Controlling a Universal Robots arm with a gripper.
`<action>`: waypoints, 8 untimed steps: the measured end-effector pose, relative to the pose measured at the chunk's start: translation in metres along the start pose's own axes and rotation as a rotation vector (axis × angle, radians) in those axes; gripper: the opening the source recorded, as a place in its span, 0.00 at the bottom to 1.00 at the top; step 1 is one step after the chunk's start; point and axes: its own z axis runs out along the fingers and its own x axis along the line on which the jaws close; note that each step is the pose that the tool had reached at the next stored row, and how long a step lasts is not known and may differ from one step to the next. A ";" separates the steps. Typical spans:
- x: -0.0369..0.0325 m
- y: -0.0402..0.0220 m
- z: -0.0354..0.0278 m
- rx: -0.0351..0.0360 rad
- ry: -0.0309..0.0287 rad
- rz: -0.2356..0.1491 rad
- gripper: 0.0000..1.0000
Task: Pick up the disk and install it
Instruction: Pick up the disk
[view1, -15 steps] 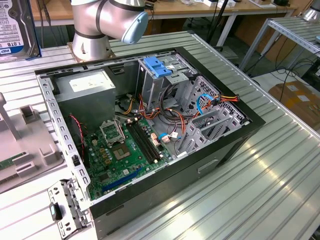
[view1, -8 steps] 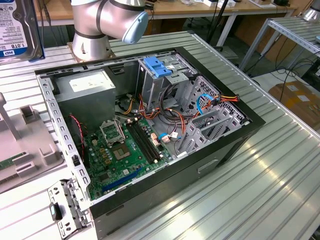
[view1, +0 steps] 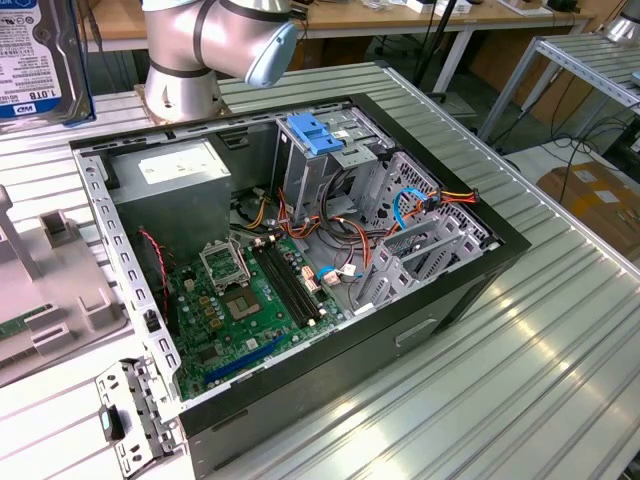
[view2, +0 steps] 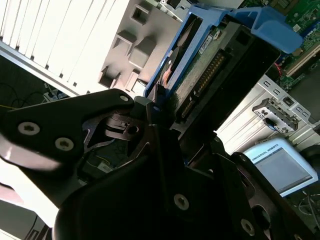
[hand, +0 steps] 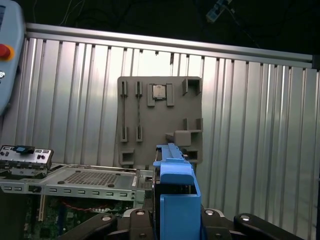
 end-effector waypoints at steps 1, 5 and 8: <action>0.0007 -0.0003 0.0000 0.0000 0.0000 0.000 0.36; 0.0036 -0.0019 -0.0001 0.0000 -0.0001 0.000 0.36; 0.0061 -0.0033 -0.0003 0.0000 -0.0001 0.000 0.36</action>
